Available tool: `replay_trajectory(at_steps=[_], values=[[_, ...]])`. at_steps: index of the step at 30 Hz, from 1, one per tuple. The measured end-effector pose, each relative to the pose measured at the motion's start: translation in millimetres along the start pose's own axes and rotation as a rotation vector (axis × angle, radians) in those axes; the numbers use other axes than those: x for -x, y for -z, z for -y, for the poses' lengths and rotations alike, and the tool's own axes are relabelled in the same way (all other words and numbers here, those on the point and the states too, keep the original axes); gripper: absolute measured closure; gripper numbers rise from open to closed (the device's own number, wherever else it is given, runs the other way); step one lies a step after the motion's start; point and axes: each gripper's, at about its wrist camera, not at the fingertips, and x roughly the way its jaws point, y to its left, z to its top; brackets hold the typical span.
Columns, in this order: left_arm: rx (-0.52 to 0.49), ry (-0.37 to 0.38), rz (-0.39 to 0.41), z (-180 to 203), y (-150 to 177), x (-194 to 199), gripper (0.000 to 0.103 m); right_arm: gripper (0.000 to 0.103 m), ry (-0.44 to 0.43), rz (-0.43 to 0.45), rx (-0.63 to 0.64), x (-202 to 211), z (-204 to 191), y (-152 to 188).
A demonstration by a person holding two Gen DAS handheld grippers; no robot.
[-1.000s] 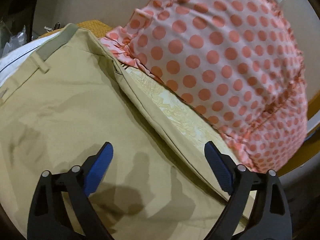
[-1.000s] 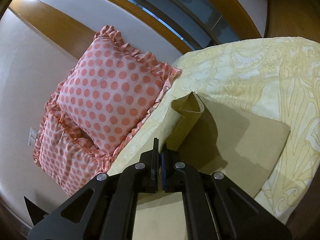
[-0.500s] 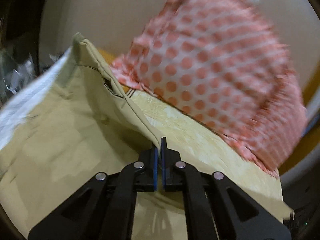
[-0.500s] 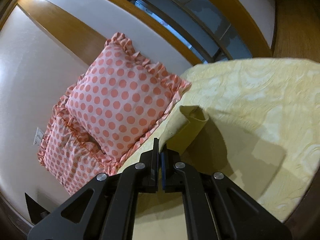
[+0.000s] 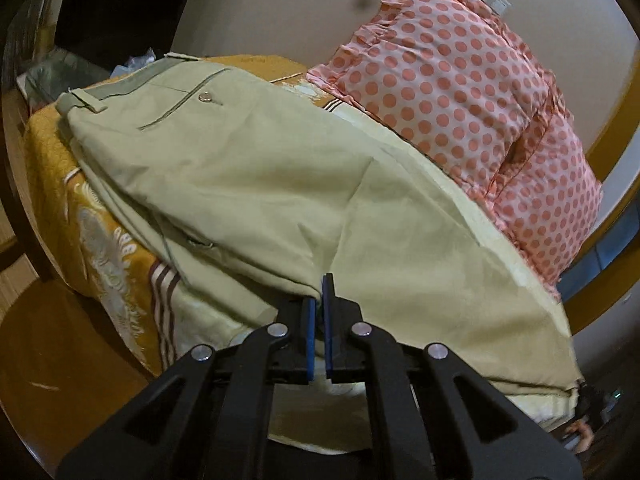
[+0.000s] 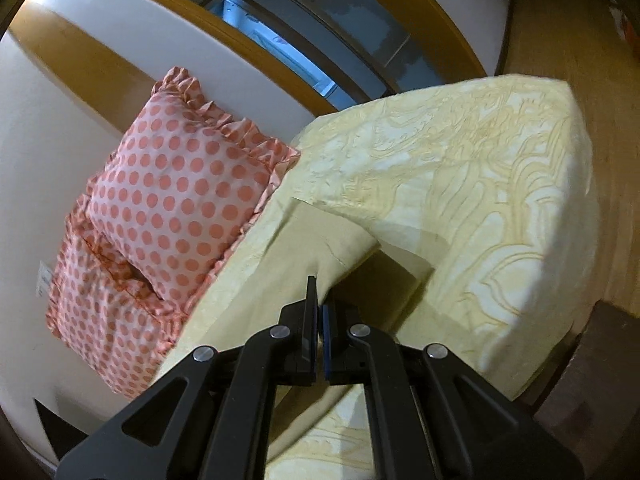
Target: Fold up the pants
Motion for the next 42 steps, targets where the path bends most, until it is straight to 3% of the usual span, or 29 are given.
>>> replay_trajectory(at_steps=[2,3,4,5,6,8,9,12,17,19,20,24,26,29,32,34,35,37,38,40,42], values=[[-0.033,-0.014,0.028,1.6,4.9,5.7,0.091,0.099,0.031,-0.007,0.026,2.7,-1.8,2.2],[-0.039,-0.012,0.051,1.1,6.5,11.3,0.088,0.090,0.052,0.002,0.028,8.9,-1.6,3.8],[-0.039,-0.007,0.078,0.6,7.3,19.1,0.082,0.080,0.064,0.023,0.029,15.1,-1.0,4.4],[-0.036,-0.006,0.107,-0.5,7.3,27.3,0.072,0.052,0.079,0.054,0.032,22.0,-0.6,5.1],[-0.030,-0.009,0.143,-1.5,6.7,35.4,0.068,0.042,0.103,0.096,0.037,29.4,0.0,5.9],[-0.030,-0.072,0.252,-2.3,5.4,54.7,0.043,0.043,0.140,0.145,0.054,37.1,1.8,6.3],[-0.037,-0.098,0.325,-1.1,4.4,66.0,0.040,0.043,0.135,0.126,0.050,33.4,4.3,6.1],[-0.054,-0.113,0.405,0.7,-1.2,78.3,0.031,0.046,0.112,0.073,0.040,16.7,8.1,12.8],[-0.056,-0.112,0.316,-3.1,-12.8,47.7,0.028,0.071,0.071,0.047,0.146,4.1,-10.8,34.4],[-0.051,-0.112,0.266,-7.5,-12.1,31.2,0.027,0.091,0.106,0.074,0.181,5.0,-13.1,37.3],[-0.047,-0.111,0.246,-11.2,-10.9,25.3,0.026,0.098,0.064,0.073,0.178,5.4,-10.9,34.2],[-0.042,-0.102,0.214,-21.2,-1.4,11.3,0.023,0.098,0.010,0.094,0.293,9.1,-46.1,30.2],[-0.064,-0.101,0.218,-19.3,1.3,10.2,0.018,0.098,-0.086,0.076,0.367,6.8,-87.0,35.9],[-0.073,-0.098,0.226,-16.8,2.3,9.3,0.015,0.098,-0.287,0.015,0.480,2.2,-162.4,63.2],[-0.042,-0.081,0.236,-18.8,0.7,11.6,0.015,0.098,-0.516,-0.122,0.624,-2.8,-243.4,122.5],[-0.012,-0.060,0.246,-21.9,-0.6,15.8,0.015,0.098,-0.658,-0.266,0.736,-9.2,-292.1,182.8],[0.013,-0.051,0.253,-25.9,-2.0,19.6,0.015,0.097,-0.682,-0.326,0.783,-13.0,-304.5,205.2],[0.033,-0.063,0.261,-32.8,-3.3,23.8,0.014,0.094,-0.672,-0.554,0.979,-26.1,-329.5,279.3],[0.042,-0.084,0.266,-39.1,-4.4,26.2,0.014,0.087,-0.660,-0.648,1.048,-29.9,-331.5,306.8],[0.067,-0.119,0.279,-53.6,-5.5,29.2,0.014,0.072,-0.649,-0.725,1.115,-26.1,-325.7,334.3],[0.106,-0.135,0.285,-66.3,-8.8,30.4,0.014,0.044,-0.679,-0.705,1.097,-15.9,-319.6,333.4]])
